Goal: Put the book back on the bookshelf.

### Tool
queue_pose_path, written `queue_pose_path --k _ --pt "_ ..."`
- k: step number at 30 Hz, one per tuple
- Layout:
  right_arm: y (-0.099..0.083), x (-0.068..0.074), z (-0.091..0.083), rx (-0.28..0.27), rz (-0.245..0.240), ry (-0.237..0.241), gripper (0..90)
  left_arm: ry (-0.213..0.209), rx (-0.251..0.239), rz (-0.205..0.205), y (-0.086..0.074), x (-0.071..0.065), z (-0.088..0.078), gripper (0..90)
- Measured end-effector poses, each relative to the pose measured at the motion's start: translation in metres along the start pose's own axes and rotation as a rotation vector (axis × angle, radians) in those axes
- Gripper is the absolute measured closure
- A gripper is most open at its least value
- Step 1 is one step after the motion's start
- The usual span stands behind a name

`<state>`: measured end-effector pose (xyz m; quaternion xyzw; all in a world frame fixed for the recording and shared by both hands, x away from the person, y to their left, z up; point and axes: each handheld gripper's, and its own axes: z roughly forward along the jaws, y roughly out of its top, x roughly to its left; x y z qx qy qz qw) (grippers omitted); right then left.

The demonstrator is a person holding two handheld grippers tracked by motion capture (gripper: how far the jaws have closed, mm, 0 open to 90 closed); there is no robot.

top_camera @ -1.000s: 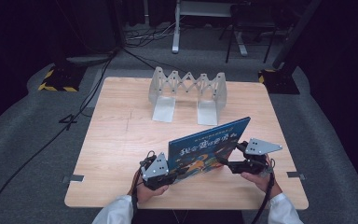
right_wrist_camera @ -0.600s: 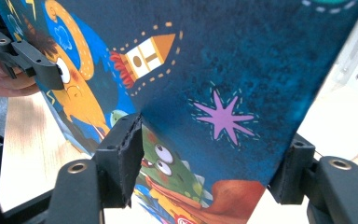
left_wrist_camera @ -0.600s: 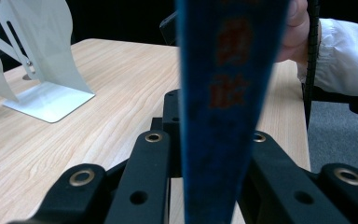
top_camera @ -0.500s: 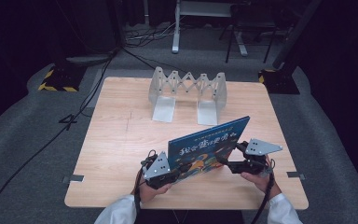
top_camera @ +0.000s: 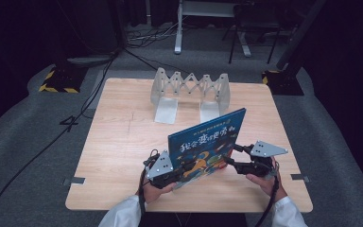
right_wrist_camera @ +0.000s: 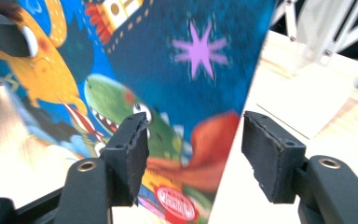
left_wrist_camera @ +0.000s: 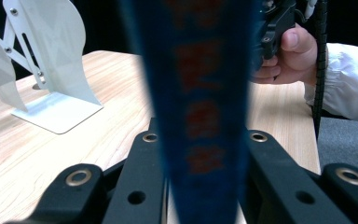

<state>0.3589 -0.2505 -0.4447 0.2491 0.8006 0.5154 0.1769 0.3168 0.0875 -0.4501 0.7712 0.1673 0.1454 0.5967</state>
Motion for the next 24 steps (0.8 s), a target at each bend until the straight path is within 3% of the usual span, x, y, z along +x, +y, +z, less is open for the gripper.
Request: queue_pose_path --k 4,9,11,12,15,19,24 --pt "-0.009 -0.005 -0.005 0.037 0.025 -0.018 36.2 -0.003 0.003 -0.012 0.000 0.003 0.000 79.6" --pt "-0.033 -0.012 -0.009 0.190 0.020 -0.093 28.9 0.011 0.010 -0.004 0.003 0.003 0.001 81.0" --pt "-0.041 -0.015 -0.011 0.218 0.058 -0.108 21.9 0.015 0.011 0.010 0.004 0.003 0.002 82.7" --pt "-0.046 -0.017 -0.013 0.248 0.072 -0.134 21.8 0.023 0.022 0.031 0.006 0.002 0.002 82.7" --pt "-0.056 -0.019 -0.014 0.312 0.085 -0.178 21.4 0.032 0.022 0.030 0.009 0.001 0.004 82.8" --pt "-0.067 -0.019 -0.017 0.355 0.078 -0.192 20.1 0.052 0.015 0.023 0.012 0.002 0.004 82.9" --pt "-0.071 -0.022 -0.016 0.341 0.109 -0.180 19.7 0.078 0.016 0.027 0.018 0.005 0.003 83.0"
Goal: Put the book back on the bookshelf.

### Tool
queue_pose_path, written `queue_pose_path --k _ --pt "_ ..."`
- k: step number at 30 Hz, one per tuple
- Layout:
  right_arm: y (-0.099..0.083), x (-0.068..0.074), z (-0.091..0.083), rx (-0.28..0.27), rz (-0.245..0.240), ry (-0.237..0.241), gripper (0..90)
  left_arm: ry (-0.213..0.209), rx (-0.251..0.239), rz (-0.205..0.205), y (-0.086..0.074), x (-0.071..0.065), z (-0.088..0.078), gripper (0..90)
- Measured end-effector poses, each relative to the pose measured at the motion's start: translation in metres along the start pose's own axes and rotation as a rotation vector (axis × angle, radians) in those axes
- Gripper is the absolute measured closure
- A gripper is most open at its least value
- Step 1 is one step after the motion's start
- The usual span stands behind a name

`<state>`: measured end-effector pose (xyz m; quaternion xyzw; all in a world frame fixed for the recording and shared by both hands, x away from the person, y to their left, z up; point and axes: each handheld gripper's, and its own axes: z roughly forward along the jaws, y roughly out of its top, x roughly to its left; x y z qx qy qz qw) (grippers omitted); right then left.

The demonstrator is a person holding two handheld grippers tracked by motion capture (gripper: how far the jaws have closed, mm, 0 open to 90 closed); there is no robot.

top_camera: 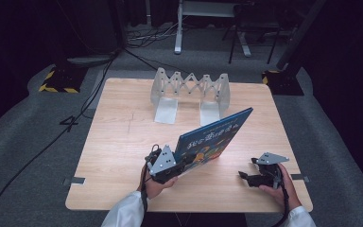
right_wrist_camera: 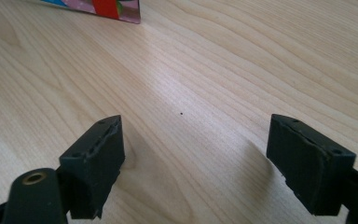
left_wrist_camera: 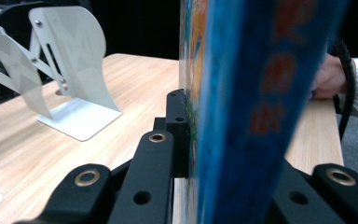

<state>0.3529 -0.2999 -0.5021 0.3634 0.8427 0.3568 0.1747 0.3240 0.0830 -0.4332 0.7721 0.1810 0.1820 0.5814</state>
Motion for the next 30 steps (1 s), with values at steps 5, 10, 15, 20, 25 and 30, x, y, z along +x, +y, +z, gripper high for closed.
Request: queue_pose_path --k 5,10,15,20,25,30 --pt "-0.001 -0.002 0.002 -0.007 0.018 0.014 19.5 0.038 -0.005 -0.010 0.005 0.007 0.000 83.0" --pt "0.000 -0.002 0.002 -0.005 0.021 0.016 18.9 0.076 0.005 -0.002 0.009 0.013 -0.003 83.0" --pt "-0.001 -0.002 0.002 -0.006 0.025 0.016 18.8 0.111 0.014 -0.003 0.011 0.020 -0.007 83.1" --pt "0.000 -0.002 0.002 -0.005 0.025 0.016 18.5 0.139 0.022 0.004 0.011 0.024 -0.010 83.1" --pt "-0.001 -0.002 0.002 -0.007 0.026 0.015 18.6 0.171 0.033 0.004 0.013 0.028 -0.011 83.1" --pt "-0.001 -0.002 0.002 -0.008 0.025 0.013 18.5 0.205 0.045 0.008 0.017 0.037 -0.015 83.1"
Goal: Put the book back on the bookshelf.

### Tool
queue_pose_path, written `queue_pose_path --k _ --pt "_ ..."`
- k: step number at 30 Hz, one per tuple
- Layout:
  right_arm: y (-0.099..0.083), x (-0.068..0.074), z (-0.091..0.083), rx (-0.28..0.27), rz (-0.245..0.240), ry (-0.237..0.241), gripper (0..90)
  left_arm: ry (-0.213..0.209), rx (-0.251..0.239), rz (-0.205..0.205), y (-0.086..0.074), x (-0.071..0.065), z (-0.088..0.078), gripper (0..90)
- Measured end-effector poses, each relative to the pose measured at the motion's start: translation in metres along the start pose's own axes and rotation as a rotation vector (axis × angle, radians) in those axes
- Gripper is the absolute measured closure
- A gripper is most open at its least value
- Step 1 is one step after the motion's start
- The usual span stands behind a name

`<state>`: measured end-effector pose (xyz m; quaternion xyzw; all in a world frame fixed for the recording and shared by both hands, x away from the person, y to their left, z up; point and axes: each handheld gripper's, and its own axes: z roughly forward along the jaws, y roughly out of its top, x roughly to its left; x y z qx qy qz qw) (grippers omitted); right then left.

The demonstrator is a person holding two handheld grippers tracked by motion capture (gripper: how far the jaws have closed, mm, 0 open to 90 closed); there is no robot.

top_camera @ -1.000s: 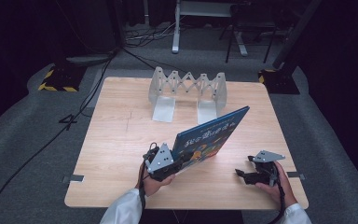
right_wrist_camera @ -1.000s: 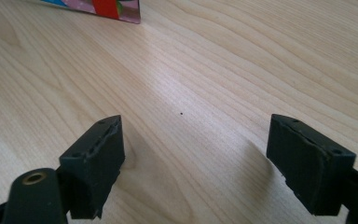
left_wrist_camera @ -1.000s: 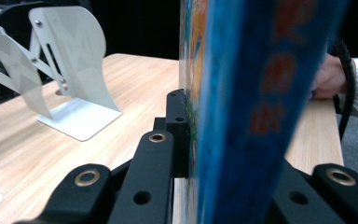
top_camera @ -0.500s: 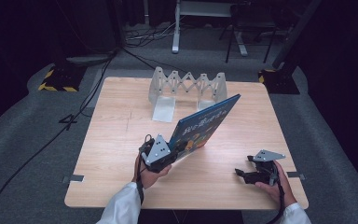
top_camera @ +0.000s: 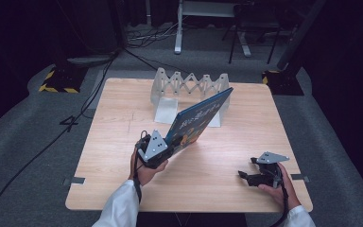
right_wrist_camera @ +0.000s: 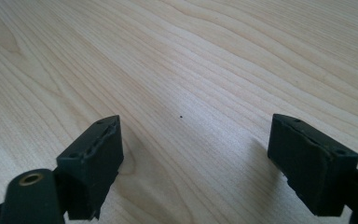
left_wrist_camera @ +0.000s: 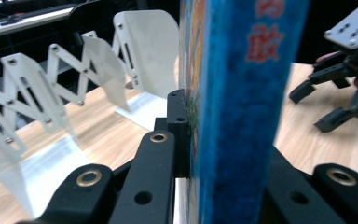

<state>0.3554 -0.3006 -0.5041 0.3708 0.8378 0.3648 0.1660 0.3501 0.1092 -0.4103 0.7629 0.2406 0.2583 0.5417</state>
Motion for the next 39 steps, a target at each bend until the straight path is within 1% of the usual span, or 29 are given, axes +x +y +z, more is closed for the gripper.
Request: queue_pose_path --k 4,10,14,18,21,23,27,30,31,32,33,34,35,37,39 --pt "0.000 0.000 0.000 -0.001 0.000 0.001 18.5 0.035 0.010 0.009 0.002 0.008 -0.003 83.1" --pt "0.000 0.000 0.000 -0.001 0.000 0.001 18.5 0.081 0.003 0.001 0.003 0.017 -0.009 83.1" --pt "0.000 0.000 0.000 -0.001 0.000 0.001 18.5 0.102 0.004 0.002 0.006 0.023 -0.012 83.1" --pt "0.000 0.000 0.000 -0.002 -0.001 0.002 18.5 0.122 -0.001 -0.011 0.008 0.032 -0.016 83.1" --pt "0.000 0.000 0.000 -0.003 -0.001 0.003 18.5 0.143 0.002 -0.008 0.009 0.036 -0.017 83.1" --pt "0.000 0.000 0.000 -0.002 -0.001 0.003 18.5 0.149 0.001 -0.023 0.008 0.041 -0.018 83.0" --pt "0.000 0.000 0.000 -0.002 -0.001 0.003 18.5 0.195 -0.001 -0.042 0.003 0.050 -0.018 83.0" --pt "0.000 0.000 0.000 -0.003 -0.001 0.003 18.5 0.206 -0.012 -0.072 0.000 0.056 -0.019 83.0" --pt "0.000 0.000 0.000 -0.002 -0.002 0.004 18.5 0.214 -0.016 -0.075 -0.001 0.059 -0.019 83.0" --pt "0.000 0.000 0.000 -0.003 -0.002 0.003 18.5 0.227 -0.016 -0.095 -0.002 0.061 -0.018 83.0" --pt "0.000 0.000 0.000 -0.003 -0.002 0.004 18.5 0.239 -0.015 -0.100 -0.003 0.062 -0.017 83.0" --pt "0.000 0.000 0.000 -0.003 -0.002 0.004 18.5 0.257 -0.011 -0.094 -0.004 0.064 -0.017 82.9" --pt "0.000 0.000 0.000 -0.003 -0.002 0.004 18.5 0.268 -0.015 -0.101 -0.005 0.066 -0.016 83.0" --pt "0.000 0.000 0.000 -0.003 -0.002 0.004 18.5 0.274 -0.026 -0.124 -0.008 0.072 -0.014 82.9" --pt "0.000 0.000 0.000 -0.003 -0.002 0.004 18.5 0.289 -0.040 -0.158 -0.010 0.076 -0.011 82.9"
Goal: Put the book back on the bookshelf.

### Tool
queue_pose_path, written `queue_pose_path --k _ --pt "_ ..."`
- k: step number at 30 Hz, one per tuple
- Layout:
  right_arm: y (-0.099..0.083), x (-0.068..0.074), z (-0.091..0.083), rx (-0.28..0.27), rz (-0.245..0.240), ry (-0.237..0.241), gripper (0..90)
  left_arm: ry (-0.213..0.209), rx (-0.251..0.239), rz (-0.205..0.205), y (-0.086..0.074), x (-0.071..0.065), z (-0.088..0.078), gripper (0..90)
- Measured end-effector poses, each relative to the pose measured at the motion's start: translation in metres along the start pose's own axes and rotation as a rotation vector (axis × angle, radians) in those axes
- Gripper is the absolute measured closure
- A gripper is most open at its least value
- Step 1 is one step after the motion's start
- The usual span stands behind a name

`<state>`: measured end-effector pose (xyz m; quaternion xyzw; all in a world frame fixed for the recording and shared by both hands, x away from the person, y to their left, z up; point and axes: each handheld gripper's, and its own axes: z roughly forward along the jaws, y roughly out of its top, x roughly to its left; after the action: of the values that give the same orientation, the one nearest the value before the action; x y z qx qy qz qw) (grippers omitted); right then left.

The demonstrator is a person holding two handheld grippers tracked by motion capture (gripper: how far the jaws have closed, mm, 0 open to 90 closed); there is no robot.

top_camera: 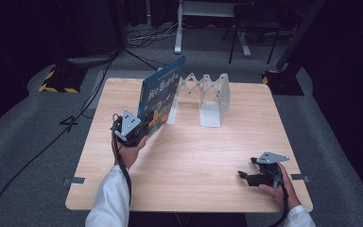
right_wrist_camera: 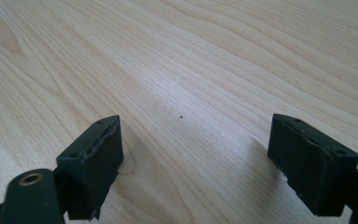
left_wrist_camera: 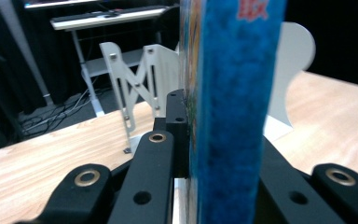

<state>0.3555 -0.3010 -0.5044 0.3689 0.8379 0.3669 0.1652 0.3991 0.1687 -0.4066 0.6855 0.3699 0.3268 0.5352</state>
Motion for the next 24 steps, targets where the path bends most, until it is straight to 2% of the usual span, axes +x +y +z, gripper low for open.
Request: queue_pose_path --k 1,7,11,14,17,24 --pt "0.000 0.000 0.000 0.000 -0.001 0.001 18.5 0.005 -0.003 -0.013 0.000 0.002 0.003 82.9" --pt "0.000 0.000 0.000 0.001 -0.013 0.012 18.5 0.039 0.006 -0.022 -0.002 0.003 0.016 82.9" --pt "0.000 0.001 0.000 -0.002 -0.016 0.011 18.6 0.047 -0.007 -0.057 -0.006 0.004 0.024 82.8" --pt "0.000 0.001 0.000 -0.004 -0.017 0.012 18.6 0.084 -0.004 -0.082 -0.008 0.003 0.027 82.7" --pt "0.000 0.001 0.000 -0.004 -0.016 0.013 18.6 0.086 0.001 -0.113 -0.012 0.003 0.030 82.6" --pt "0.000 0.001 0.000 -0.005 -0.018 0.017 18.6 0.088 0.070 -0.078 -0.023 -0.004 0.040 82.1"
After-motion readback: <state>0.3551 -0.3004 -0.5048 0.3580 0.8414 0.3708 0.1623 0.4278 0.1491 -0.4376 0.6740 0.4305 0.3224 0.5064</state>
